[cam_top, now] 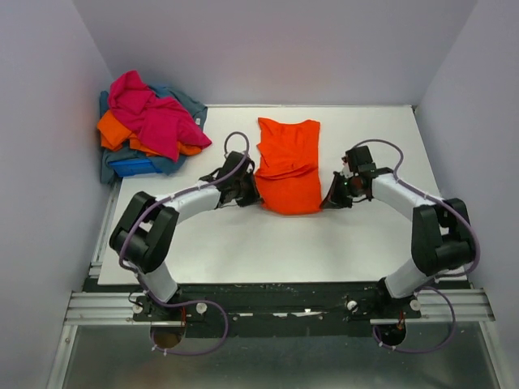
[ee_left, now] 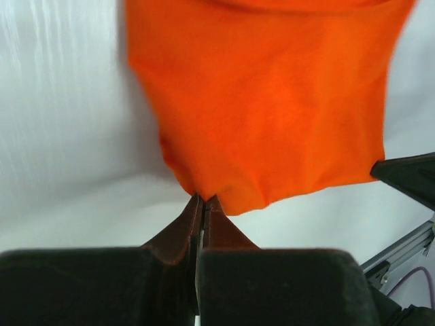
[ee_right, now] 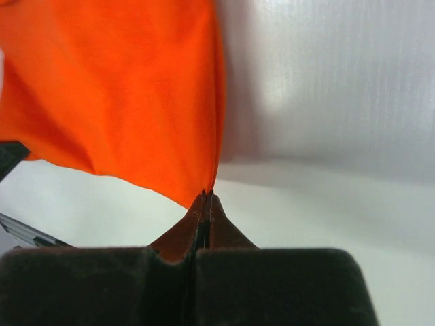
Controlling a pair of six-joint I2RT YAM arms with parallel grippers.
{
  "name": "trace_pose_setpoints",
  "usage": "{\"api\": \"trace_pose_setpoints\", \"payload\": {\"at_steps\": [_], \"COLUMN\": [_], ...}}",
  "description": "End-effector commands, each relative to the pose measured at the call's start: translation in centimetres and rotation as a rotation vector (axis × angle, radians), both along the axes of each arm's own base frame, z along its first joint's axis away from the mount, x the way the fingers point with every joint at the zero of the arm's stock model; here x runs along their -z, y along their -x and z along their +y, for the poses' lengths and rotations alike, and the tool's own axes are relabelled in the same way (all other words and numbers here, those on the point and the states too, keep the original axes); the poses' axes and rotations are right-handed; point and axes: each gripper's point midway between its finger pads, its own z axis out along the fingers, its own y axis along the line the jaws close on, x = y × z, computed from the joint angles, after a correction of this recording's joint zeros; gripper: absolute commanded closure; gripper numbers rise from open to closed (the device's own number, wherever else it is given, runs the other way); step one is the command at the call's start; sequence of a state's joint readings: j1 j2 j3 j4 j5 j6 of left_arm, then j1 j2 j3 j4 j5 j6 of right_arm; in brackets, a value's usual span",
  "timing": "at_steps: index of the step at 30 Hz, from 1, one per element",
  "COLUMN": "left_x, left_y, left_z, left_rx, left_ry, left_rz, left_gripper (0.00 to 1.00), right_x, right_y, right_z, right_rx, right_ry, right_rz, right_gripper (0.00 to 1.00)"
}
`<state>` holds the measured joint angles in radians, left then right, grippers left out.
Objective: Fold and stack the t-shirts
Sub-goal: Fold the folded rectangular tshirt in 1/3 of the way
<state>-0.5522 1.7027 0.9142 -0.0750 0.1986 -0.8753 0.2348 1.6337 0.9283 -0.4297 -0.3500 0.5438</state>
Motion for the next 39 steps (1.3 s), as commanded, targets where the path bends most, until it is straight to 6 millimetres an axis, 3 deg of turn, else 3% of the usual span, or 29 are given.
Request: {"api": "trace_pose_setpoints", "payload": {"at_steps": [1,4,11,17,18,19,20,21,23,26,33,39], "left_x": [-8.2,-9.6,-6.2,-5.5,-4.9,-4.3,-3.8,-3.2,-2.9,-3.9,-6.5,-5.0], "left_y": [-2.1,-1.1,5.2,9.8,10.7,11.4,11.9,12.2,12.3,10.7,4.0,0.4], "left_z": [0.9,1.2,2.2,2.0,2.1,2.2,2.3,2.7,3.6,5.3,6.2,5.1], "left_rx": [0.012,0.027,0.059,0.121,0.135,0.142,0.141,0.139,0.125,0.075,-0.018,-0.051], "left_ry": [-0.07,-0.059,-0.046,-0.015,-0.021,-0.029,-0.044,-0.067,-0.113,-0.188,-0.21,-0.17], "left_rz": [-0.164,-0.176,-0.096,-0.081,-0.06,-0.04,-0.024,-0.015,-0.019,-0.09,-0.248,-0.275], "left_gripper": [1.0,1.0,1.0,1.0,0.96,0.85,0.64,0.5,0.36,0.28,0.36,0.39], "right_x": [-7.4,-9.2,-5.1,-5.3,-5.0,-5.0,-4.6,-4.4,-4.4,-5.3,-5.2,-4.3], "right_y": [-1.0,0.4,7.0,10.9,11.4,11.9,12.3,12.4,11.8,9.7,3.3,-0.4], "right_z": [-0.7,-0.9,-0.5,-1.0,-1.0,-1.1,-1.4,-1.9,-2.7,-3.3,-3.0,-1.7], "right_rx": [0.013,0.022,-0.008,-0.027,-0.029,-0.029,-0.022,-0.011,0.012,0.032,0.057,0.038], "right_ry": [0.027,0.009,-0.079,-0.101,-0.104,-0.105,-0.089,-0.065,-0.013,0.033,0.089,0.074], "right_rz": [-0.158,-0.188,-0.083,-0.083,-0.078,-0.071,-0.056,-0.055,-0.089,-0.149,-0.216,-0.226], "right_gripper": [0.99,0.99,0.99,0.99,0.98,0.88,0.76,0.64,0.58,0.59,0.65,0.62]}}
